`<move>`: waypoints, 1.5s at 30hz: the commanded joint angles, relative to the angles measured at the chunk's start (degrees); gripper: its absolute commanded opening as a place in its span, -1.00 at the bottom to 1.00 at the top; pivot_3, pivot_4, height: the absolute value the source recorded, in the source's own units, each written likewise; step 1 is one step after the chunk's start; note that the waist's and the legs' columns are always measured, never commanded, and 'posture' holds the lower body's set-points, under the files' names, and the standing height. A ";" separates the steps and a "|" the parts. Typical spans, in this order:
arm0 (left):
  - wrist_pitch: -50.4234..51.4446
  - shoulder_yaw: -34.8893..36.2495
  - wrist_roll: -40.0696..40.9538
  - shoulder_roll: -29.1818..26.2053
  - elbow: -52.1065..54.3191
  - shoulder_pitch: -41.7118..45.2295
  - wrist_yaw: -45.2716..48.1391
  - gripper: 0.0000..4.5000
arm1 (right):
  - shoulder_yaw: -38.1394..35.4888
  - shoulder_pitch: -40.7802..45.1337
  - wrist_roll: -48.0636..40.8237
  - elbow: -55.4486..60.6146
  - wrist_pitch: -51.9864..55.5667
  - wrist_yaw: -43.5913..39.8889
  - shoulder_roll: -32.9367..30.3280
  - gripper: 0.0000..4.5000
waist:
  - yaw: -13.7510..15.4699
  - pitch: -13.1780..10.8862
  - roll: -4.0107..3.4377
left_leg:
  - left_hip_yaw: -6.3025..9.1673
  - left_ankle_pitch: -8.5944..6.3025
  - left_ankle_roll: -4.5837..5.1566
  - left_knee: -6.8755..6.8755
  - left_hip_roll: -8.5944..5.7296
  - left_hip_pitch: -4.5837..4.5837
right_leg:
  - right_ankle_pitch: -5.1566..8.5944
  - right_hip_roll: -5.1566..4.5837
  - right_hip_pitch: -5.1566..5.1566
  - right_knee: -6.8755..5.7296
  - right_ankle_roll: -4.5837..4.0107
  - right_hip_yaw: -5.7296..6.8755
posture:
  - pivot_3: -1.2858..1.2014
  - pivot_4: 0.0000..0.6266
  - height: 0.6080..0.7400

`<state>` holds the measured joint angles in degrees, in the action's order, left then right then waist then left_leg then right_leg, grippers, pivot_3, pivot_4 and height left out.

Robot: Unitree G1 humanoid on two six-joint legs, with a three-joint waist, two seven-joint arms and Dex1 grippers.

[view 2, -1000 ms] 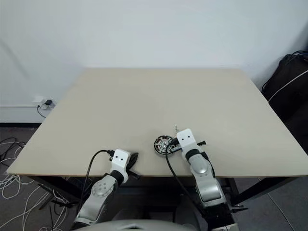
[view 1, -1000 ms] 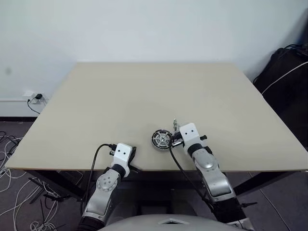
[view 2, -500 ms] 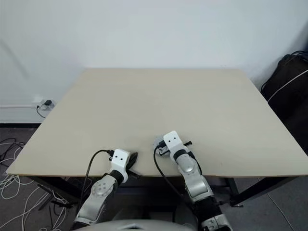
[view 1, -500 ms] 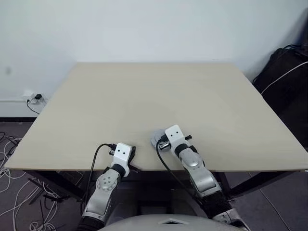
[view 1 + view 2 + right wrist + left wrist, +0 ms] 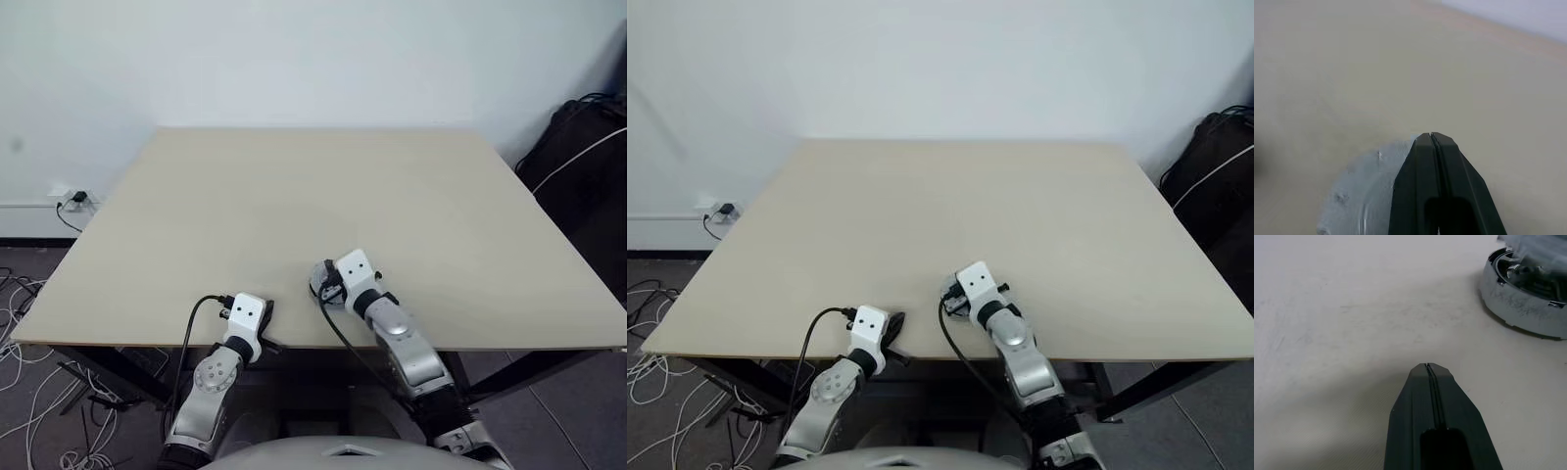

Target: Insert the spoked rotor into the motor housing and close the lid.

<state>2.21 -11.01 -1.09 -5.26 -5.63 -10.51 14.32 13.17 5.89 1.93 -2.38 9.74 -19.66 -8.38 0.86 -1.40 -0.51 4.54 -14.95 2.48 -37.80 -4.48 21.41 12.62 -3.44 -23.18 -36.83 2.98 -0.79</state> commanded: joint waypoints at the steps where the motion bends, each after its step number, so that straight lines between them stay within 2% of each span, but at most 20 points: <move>1: -0.70 0.29 0.19 -0.16 3.07 0.65 0.02 -1.00 | -0.52 0.10 -4.05 6.69 0.92 -7.69 -4.02 -0.98 | 0.06 -0.01 0.00 | 0.00 0.00 0.00 0.00 0.00 0.00 | 0.00 -0.01 0.00 0.00 0.00 0.00 | 0.03 -1.00 1.00; 6: -0.68 0.25 0.20 -0.20 2.88 0.99 0.08 -1.00 | 0.96 -2.02 -7.21 10.79 1.77 -17.70 -11.78 -0.98 | 0.24 -0.02 0.02 | 0.00 0.00 0.01 -0.01 0.00 0.01 | 0.02 -0.02 0.02 0.02 -0.01 0.03 | 0.03 -1.00 1.00; 11: -0.68 0.28 0.27 -0.32 2.76 1.14 0.20 -1.00 | 0.73 -2.96 -8.27 10.93 1.65 -21.28 -14.85 -0.98 | 0.29 -0.05 0.07 | 0.00 -0.01 0.00 -0.04 0.01 0.01 | 0.03 -0.04 0.04 0.02 -0.02 0.03 | 0.03 -1.00 1.00; 12: -0.68 0.29 0.30 -0.35 2.75 1.16 0.22 -1.00 | 0.62 -2.99 -8.33 10.74 1.53 -21.61 -15.13 -0.91 | 0.33 -0.06 0.08 | 0.00 -0.01 0.00 -0.05 0.01 0.01 | 0.04 -0.04 0.05 0.02 -0.03 0.03 | 0.03 -1.00 1.00; 14: -0.65 0.33 0.35 -0.42 2.74 1.24 0.24 -1.00 | 0.40 -2.77 -8.52 10.18 1.53 -22.07 -15.36 -0.73 | 0.43 -0.07 0.11 | 0.00 -0.02 0.00 -0.06 0.01 0.01 | 0.03 -0.05 0.06 0.02 -0.02 0.03 | 0.03 -1.00 1.00; 19: -0.64 0.37 0.31 -0.48 2.83 1.35 0.14 -1.00 | 0.01 -1.52 -8.59 8.17 1.29 -22.56 -15.50 0.00 | 0.80 -0.14 0.21 | 0.00 -0.02 0.00 -0.06 0.01 0.01 | 0.01 -0.05 0.05 0.04 0.01 0.03 | 0.03 -1.00 1.00; 20: -0.64 0.41 0.31 -0.48 2.88 1.36 0.10 -1.00 | -0.06 -1.20 -8.63 7.67 1.28 -22.66 -15.48 0.19 | 0.86 -0.16 0.24 | 0.00 -0.02 0.00 -0.06 0.01 0.01 | 0.01 -0.05 0.05 0.04 0.02 0.03 | 0.03 -1.00 1.00; 21: -0.63 0.44 0.28 -0.48 2.96 1.33 0.02 -1.00 | -0.15 -0.83 -8.65 6.95 1.24 -22.83 -15.48 0.30 | 0.91 -0.17 0.26 | 0.00 -0.02 0.00 -0.05 0.01 0.02 | 0.01 -0.05 0.05 0.04 0.02 0.03 | 0.03 -1.00 1.00; 24: -0.62 0.54 0.25 -0.46 3.12 1.26 -0.13 -1.00 | -0.26 -0.12 -8.66 5.51 1.26 -23.29 -15.54 0.77 | 1.02 -0.19 0.29 | 0.00 -0.03 -0.01 -0.06 0.01 0.02 | 0.01 -0.06 0.05 0.04 0.01 0.03 | 0.03 -1.00 1.00; 26: -0.65 0.62 0.24 -0.46 3.16 1.19 -0.20 -1.00 | -0.25 0.27 -8.74 4.81 1.52 -23.66 -15.63 0.99 | 1.13 -0.20 0.30 | 0.00 -0.03 0.00 -0.06 0.01 0.03 | 0.01 -0.06 0.05 0.05 0.01 0.03 | 0.03 -1.00 1.00; 45: -0.70 1.04 0.12 -0.38 3.92 0.45 -1.01 -1.00 | -1.69 7.43 -8.92 -7.21 4.12 -23.40 -12.53 0.99 | 1.32 -0.20 0.29 | 0.00 -0.03 0.00 -0.05 0.01 0.09 | -0.04 -0.05 -0.03 0.05 0.06 0.02 | 0.03 -1.00 1.00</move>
<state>2.22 -10.20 -1.09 -5.78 -4.31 -10.57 13.72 12.97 11.82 -6.00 -9.61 13.75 -43.39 -21.48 2.18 -1.59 -0.21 4.53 -14.98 2.48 -37.84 -4.47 21.50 12.57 -3.49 -23.22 -36.78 3.04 -0.77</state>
